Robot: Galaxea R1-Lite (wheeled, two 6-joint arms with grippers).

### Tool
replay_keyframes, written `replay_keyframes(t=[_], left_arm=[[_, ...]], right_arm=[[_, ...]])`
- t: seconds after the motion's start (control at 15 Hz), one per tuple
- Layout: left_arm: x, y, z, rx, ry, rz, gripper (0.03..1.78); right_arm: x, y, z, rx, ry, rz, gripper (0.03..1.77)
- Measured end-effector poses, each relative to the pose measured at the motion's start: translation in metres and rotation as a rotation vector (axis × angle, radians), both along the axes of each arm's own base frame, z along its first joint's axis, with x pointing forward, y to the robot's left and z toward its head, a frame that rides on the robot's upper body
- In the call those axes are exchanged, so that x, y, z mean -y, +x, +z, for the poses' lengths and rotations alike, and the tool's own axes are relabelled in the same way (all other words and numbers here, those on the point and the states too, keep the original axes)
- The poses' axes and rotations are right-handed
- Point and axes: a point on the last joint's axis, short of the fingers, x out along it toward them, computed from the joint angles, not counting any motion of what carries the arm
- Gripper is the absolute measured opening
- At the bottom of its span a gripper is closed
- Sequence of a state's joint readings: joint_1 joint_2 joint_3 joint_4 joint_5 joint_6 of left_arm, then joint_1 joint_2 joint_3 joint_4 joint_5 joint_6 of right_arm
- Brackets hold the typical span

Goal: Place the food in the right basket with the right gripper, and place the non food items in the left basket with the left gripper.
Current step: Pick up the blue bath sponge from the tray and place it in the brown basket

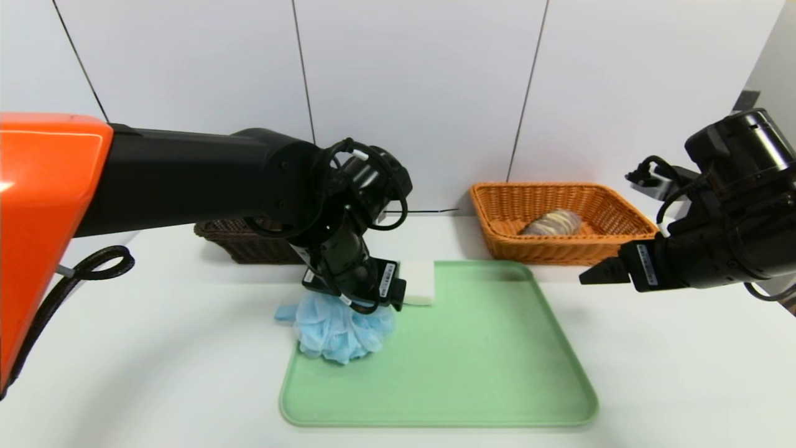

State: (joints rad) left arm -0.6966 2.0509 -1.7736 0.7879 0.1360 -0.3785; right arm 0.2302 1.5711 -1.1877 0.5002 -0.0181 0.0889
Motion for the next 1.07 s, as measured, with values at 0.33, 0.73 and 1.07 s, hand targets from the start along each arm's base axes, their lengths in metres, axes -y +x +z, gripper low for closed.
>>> replay_keyframes(t=[0.33,0.73,1.07], left_arm=[[0.0052,0.0062,-0.0078,-0.012,0.010,0.000,1.69],[0.0055,0.0067,-0.0099,-0.015,0.018,0.006,1.02],[0.0055,0.0068,-0.0077,-0.009,0.013,0.005,0.14]], right_arm=[[0.0015,0.0007,0.0000,0.004,-0.008,0.006,1.69],[0.0009,0.0035,0.0009,0.022,-0.019,0.022,1.69],[0.0014,0.0036,0.0008,0.022,-0.019,0.015,1.69]])
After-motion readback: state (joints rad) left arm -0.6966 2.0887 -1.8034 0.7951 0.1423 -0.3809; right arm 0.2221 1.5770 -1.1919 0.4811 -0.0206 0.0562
